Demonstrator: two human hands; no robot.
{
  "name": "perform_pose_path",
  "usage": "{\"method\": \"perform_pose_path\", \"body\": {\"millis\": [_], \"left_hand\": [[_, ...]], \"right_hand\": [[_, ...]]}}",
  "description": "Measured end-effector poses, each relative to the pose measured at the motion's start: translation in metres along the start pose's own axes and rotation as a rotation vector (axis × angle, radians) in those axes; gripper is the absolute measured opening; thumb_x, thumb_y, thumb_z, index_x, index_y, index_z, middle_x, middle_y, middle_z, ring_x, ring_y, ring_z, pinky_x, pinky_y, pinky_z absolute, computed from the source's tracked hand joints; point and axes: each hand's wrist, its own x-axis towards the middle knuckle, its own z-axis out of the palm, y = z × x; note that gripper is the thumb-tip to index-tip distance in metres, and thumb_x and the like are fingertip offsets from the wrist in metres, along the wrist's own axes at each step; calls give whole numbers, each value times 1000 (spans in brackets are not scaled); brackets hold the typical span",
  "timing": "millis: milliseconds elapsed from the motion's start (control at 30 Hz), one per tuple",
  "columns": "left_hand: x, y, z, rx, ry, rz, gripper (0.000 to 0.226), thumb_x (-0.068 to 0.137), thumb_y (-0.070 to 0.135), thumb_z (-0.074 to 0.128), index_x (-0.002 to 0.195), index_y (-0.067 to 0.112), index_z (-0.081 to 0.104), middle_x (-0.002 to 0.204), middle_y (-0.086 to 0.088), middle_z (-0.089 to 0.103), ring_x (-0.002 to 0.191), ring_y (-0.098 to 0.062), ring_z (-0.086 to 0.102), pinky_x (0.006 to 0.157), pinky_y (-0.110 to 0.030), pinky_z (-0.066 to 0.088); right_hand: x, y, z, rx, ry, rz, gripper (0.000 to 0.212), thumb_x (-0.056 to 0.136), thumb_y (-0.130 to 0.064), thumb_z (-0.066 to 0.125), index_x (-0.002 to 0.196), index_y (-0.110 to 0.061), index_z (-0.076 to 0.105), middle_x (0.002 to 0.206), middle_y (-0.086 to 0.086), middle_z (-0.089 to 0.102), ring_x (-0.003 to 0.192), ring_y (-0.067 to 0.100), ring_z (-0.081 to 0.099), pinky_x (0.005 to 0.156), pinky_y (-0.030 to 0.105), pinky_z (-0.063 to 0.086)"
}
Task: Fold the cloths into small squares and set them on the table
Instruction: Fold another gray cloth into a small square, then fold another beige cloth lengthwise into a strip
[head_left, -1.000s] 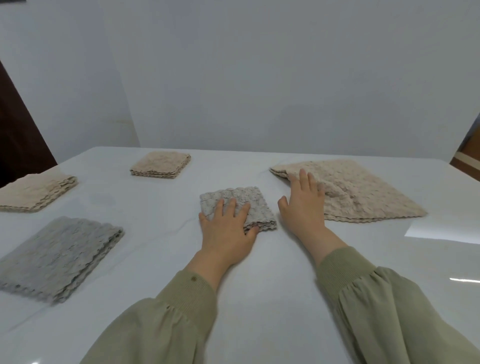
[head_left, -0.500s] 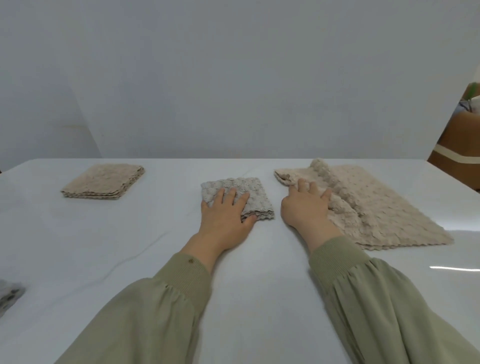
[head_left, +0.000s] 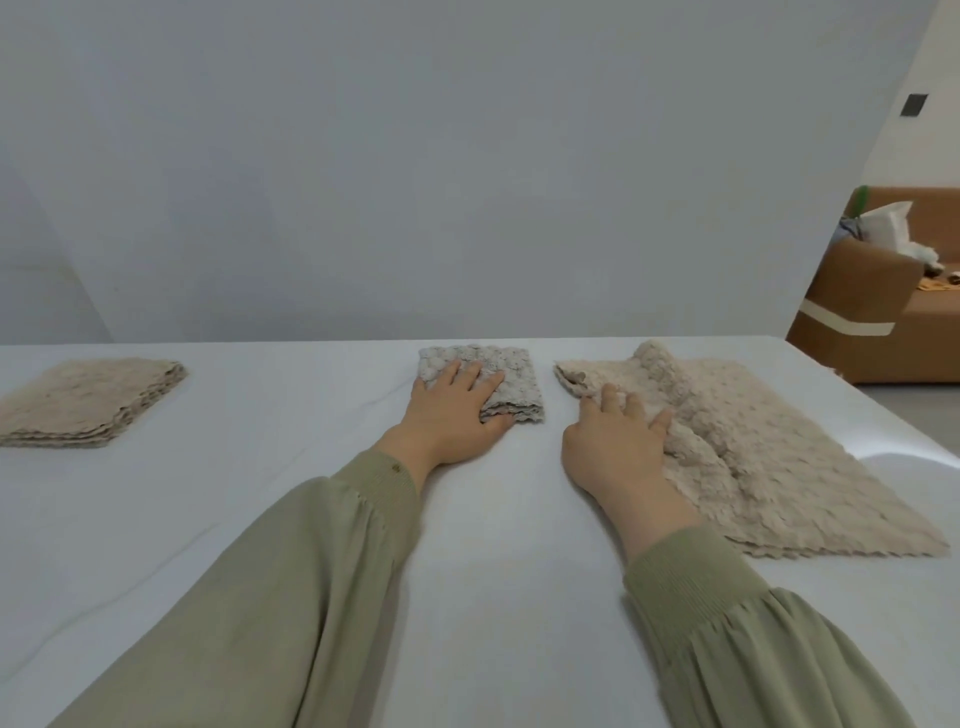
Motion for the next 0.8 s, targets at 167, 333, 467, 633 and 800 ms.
{"method": "perform_pose_path", "body": {"millis": [167,333,467,633,800], "left_hand": [[-6,0,1,-29,114,3,61,92,58,30,148,36,19,159,4,6,146,-18,-3,115,-54,1],[-45,11,3,-61,155,-59,59,92,48,35,147,29,23,159,1,7,146,-19,-6,114,-56,-1],[-83,25,3,-92,42,-56,60,95,46,32,150,27,15,159,0,-2,145,-20,-11,114,-53,-2],[-119,35,-1,-141,-24,-48,53,100,40,27,149,23,20,159,-1,7,146,-18,0,118,-44,3],[-145,39,-2,-147,-33,-39,51,101,37,25,150,23,20,159,-1,9,146,-18,3,118,-42,4]], "right_hand": [[-4,0,-2,15,11,-16,54,96,-26,23,148,-12,21,159,8,7,144,34,6,111,62,2],[-22,0,-10,157,166,-41,46,94,-23,33,138,-11,37,148,9,34,135,30,29,113,53,18],[-44,12,-12,177,284,-44,32,91,-19,38,119,-8,52,125,10,54,117,30,45,104,45,32],[-73,29,-10,68,292,-52,33,90,-24,40,111,-5,57,120,12,56,113,31,47,97,43,37],[-95,29,-11,28,286,-60,30,90,-29,42,97,-5,60,110,14,59,107,31,49,90,40,41]]}}
